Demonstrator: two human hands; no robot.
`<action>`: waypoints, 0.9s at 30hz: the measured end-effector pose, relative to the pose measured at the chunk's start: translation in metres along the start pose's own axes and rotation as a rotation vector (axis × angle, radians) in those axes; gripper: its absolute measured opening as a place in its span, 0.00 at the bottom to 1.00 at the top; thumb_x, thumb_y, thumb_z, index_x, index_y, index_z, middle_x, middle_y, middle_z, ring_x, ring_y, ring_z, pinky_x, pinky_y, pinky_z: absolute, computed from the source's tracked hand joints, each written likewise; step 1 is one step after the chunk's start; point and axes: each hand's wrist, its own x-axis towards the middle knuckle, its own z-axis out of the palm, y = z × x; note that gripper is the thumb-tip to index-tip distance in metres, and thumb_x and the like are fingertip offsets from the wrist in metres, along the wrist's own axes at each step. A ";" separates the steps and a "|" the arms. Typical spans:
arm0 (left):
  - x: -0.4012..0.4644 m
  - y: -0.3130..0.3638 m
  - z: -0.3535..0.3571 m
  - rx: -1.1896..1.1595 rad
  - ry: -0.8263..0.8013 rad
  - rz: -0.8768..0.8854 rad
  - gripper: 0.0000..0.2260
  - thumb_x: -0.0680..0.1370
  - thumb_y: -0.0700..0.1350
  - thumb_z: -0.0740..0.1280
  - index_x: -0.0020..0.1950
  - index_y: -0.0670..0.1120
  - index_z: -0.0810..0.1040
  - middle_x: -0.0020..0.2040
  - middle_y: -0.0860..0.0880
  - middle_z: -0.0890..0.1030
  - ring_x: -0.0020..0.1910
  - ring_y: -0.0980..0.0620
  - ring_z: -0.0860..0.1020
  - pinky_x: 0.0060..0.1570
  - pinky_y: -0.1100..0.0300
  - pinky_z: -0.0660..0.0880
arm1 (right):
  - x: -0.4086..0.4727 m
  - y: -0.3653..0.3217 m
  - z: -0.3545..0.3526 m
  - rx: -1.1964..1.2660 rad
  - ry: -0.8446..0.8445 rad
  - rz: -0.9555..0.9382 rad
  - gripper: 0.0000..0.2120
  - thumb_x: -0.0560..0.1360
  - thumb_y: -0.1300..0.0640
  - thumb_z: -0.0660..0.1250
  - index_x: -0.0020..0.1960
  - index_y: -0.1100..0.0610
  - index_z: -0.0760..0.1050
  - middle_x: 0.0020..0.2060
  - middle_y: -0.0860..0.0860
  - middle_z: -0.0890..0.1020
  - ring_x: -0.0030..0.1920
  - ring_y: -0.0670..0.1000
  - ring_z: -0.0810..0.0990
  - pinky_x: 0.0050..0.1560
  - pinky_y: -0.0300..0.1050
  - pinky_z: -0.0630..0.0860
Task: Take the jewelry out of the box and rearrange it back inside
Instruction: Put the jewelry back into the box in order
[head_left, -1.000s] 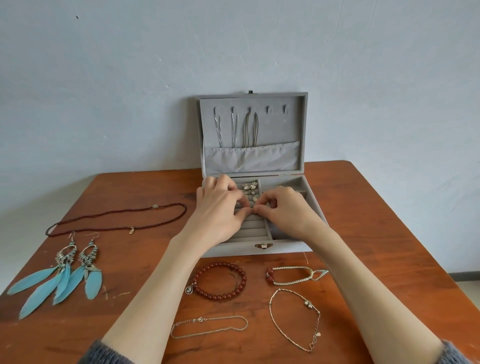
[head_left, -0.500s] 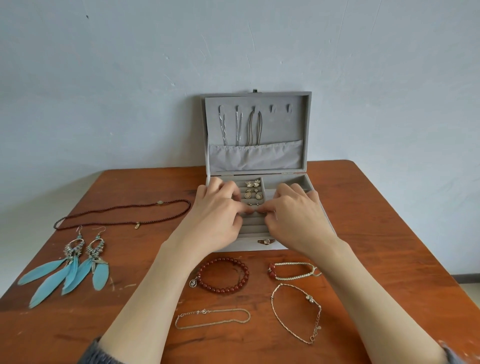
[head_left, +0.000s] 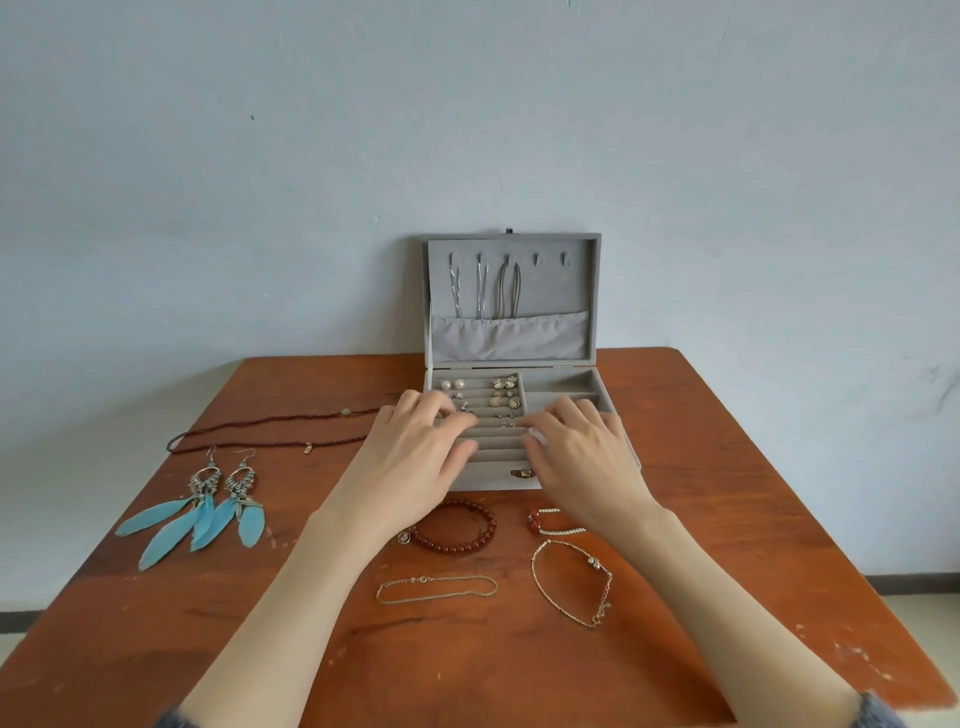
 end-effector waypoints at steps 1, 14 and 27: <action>-0.008 0.000 -0.005 -0.022 -0.011 -0.019 0.14 0.80 0.49 0.59 0.63 0.47 0.75 0.56 0.49 0.75 0.55 0.48 0.73 0.51 0.53 0.70 | -0.004 -0.004 -0.002 0.005 -0.008 -0.011 0.19 0.73 0.50 0.52 0.47 0.54 0.81 0.39 0.51 0.80 0.41 0.56 0.79 0.42 0.52 0.75; -0.089 -0.015 -0.023 -0.089 -0.119 -0.164 0.15 0.82 0.49 0.52 0.66 0.49 0.71 0.60 0.51 0.74 0.59 0.54 0.72 0.54 0.62 0.69 | -0.048 -0.063 -0.012 0.043 -0.108 -0.181 0.20 0.74 0.47 0.50 0.48 0.53 0.79 0.42 0.50 0.80 0.44 0.55 0.79 0.46 0.52 0.74; -0.100 -0.015 -0.013 -0.042 -0.105 -0.124 0.15 0.80 0.50 0.57 0.64 0.50 0.73 0.57 0.52 0.72 0.55 0.53 0.72 0.52 0.59 0.74 | -0.045 -0.066 -0.006 0.094 -0.250 -0.213 0.10 0.77 0.52 0.61 0.53 0.52 0.79 0.54 0.47 0.78 0.59 0.51 0.70 0.62 0.47 0.59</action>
